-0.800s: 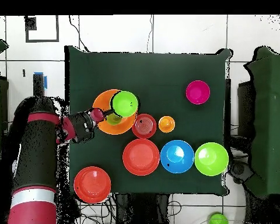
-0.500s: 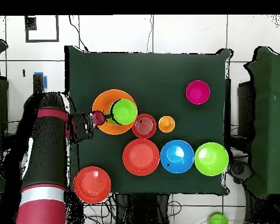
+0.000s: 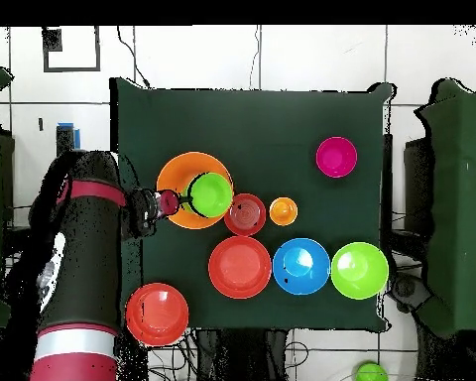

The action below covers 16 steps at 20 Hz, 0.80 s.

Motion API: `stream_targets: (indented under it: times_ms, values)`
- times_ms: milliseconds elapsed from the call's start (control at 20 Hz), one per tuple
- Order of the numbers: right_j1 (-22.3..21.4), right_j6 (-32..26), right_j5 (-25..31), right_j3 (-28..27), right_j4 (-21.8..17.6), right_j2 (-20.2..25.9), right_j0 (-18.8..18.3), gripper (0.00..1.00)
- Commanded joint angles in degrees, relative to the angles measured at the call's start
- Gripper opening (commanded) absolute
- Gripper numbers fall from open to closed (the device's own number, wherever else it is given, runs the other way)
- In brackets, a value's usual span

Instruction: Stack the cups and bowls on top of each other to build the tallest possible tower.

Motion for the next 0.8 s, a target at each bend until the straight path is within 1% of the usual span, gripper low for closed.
stream_targets:
  times_ms: [50, 150, 200, 350, 550, 800]
  values:
    - [1.66, 9.95, 0.41, -0.46, 3.06, 1.85, 0.93, 0.0]
    - [2.63, 7.99, 2.28, -3.06, 1.37, 1.07, 2.3, 0.0]
    - [3.5, 6.95, 3.62, -5.08, -0.12, 0.39, 3.41, 0.0]
    - [5.92, 4.83, 6.42, -9.23, -2.2, -0.89, 5.62, 0.0]
    - [8.96, 4.05, 8.67, -12.93, -1.38, -1.91, 6.96, 0.0]
    - [12.54, 4.87, 11.17, -16.51, -0.54, -3.11, 9.03, 0.0]
